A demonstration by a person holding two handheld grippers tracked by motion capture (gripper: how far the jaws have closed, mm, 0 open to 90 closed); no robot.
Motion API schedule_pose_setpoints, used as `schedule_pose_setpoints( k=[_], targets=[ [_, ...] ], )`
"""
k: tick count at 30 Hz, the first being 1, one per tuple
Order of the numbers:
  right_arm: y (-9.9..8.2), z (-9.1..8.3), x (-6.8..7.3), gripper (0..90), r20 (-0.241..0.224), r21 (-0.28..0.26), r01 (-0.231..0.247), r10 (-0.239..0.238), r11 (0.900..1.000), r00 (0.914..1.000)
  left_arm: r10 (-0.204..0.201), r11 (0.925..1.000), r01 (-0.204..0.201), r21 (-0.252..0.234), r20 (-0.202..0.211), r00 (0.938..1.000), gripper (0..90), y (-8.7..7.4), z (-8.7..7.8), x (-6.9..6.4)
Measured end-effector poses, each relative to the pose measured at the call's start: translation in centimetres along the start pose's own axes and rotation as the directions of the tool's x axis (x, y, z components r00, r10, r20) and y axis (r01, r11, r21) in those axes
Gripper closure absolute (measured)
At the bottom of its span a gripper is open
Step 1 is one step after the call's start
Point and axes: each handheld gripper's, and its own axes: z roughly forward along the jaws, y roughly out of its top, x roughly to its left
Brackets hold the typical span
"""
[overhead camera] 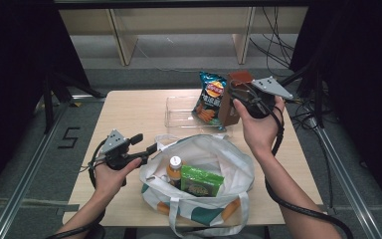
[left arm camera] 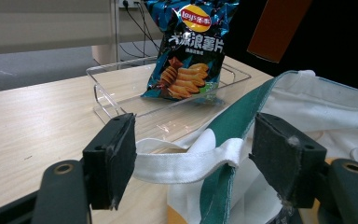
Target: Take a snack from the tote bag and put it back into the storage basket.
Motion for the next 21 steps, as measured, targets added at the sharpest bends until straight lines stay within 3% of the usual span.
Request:
schedule_pose_setpoints(
  k=[21],
  targets=[
    [-0.2,1.7,-0.6,39.0,0.012,0.009,-0.018,0.018,0.9998,0.9998,0.000,1.0000,0.000,0.001,0.001,1.0000,30.1,0.0,0.0,0.0]
  ],
)
